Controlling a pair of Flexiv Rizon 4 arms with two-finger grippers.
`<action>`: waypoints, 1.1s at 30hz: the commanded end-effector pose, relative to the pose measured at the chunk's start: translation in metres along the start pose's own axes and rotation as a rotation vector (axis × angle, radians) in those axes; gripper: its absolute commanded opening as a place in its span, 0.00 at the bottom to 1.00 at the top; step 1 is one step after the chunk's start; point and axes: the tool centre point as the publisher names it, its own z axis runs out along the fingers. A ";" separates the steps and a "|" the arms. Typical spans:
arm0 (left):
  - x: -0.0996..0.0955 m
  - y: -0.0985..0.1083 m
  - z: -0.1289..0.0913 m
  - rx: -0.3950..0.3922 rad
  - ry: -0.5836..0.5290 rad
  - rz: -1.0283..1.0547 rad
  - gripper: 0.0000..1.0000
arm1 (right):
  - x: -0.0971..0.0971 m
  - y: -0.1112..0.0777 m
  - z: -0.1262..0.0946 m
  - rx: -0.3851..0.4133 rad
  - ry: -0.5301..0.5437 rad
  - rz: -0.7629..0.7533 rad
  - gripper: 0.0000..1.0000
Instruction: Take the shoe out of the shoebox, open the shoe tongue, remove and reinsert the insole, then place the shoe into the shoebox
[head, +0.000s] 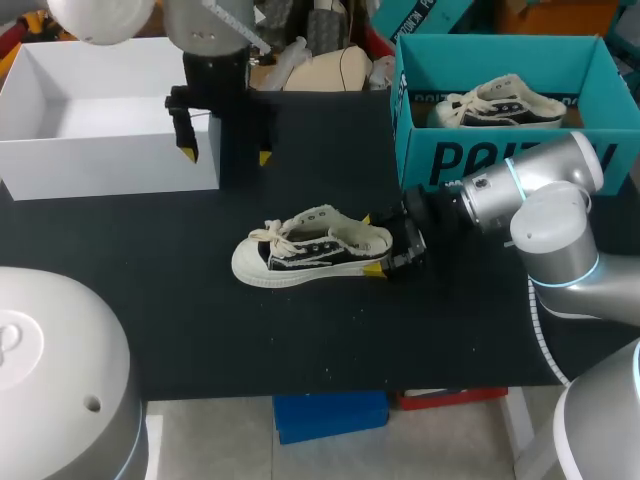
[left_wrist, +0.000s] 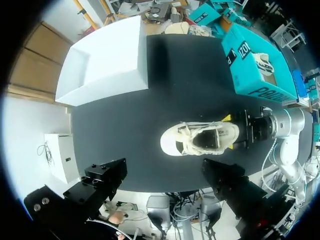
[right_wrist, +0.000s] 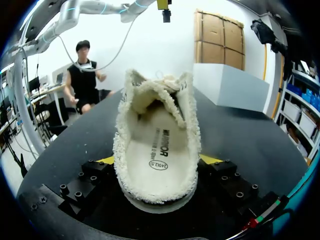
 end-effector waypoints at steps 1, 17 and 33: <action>0.046 0.007 0.013 0.000 -0.054 0.012 1.00 | -0.001 -0.001 0.003 0.001 0.000 0.001 0.00; 0.110 0.014 0.048 -0.095 -0.098 0.106 1.00 | -0.001 -0.001 0.003 0.001 0.000 0.001 0.00; 0.109 0.012 0.050 -0.089 -0.135 0.091 1.00 | -0.001 -0.001 0.003 0.001 0.000 0.001 0.00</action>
